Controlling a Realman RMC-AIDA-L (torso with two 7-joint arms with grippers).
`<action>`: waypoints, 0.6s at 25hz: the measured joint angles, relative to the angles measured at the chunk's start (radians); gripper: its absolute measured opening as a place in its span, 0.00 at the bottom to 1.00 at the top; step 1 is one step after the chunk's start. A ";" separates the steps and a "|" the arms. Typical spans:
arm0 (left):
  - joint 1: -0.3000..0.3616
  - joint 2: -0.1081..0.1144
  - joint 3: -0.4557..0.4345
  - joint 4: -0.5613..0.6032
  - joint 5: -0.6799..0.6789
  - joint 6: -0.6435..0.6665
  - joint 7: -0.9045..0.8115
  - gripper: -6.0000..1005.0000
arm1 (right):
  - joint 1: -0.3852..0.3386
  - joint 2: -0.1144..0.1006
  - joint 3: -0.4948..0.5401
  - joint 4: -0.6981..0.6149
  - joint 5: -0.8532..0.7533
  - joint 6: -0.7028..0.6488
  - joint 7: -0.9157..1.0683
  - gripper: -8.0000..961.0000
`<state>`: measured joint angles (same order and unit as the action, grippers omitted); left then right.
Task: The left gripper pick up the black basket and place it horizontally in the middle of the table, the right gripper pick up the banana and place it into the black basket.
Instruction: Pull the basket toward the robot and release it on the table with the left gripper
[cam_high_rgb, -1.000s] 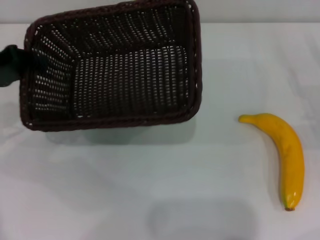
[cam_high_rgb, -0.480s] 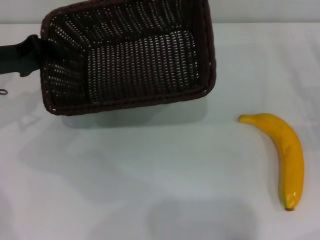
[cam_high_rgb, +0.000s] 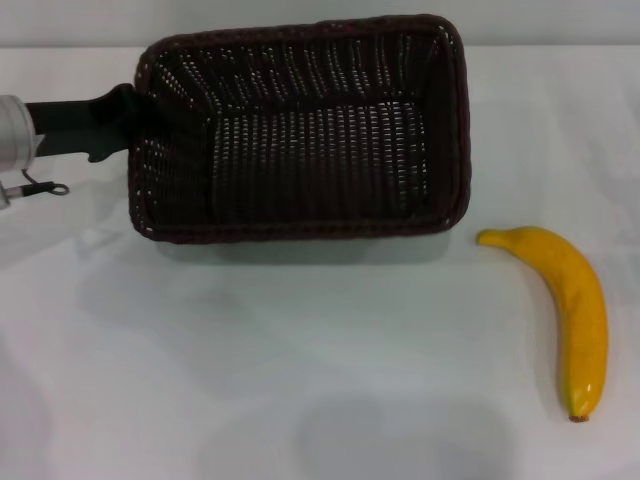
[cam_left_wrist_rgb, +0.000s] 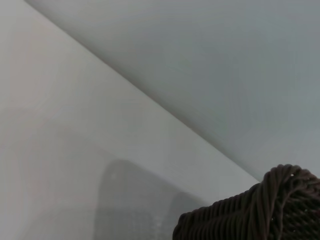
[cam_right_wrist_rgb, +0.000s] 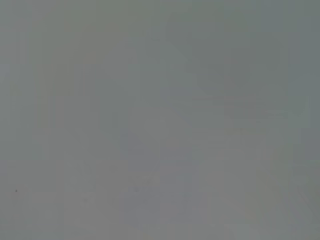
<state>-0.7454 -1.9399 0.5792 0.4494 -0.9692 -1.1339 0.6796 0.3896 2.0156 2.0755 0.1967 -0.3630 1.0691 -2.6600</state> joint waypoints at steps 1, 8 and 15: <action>-0.001 -0.003 0.003 0.000 0.000 0.007 -0.002 0.20 | -0.001 0.000 0.000 0.000 0.000 0.000 0.000 0.88; -0.005 -0.017 0.004 -0.007 0.000 0.007 -0.027 0.20 | -0.002 0.000 0.000 0.000 -0.001 0.001 0.000 0.88; -0.005 -0.022 0.003 -0.017 -0.003 0.003 -0.025 0.21 | -0.003 0.000 0.000 0.000 0.000 0.002 0.000 0.88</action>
<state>-0.7506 -1.9623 0.5826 0.4324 -0.9727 -1.1306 0.6546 0.3863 2.0157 2.0755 0.1963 -0.3629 1.0710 -2.6600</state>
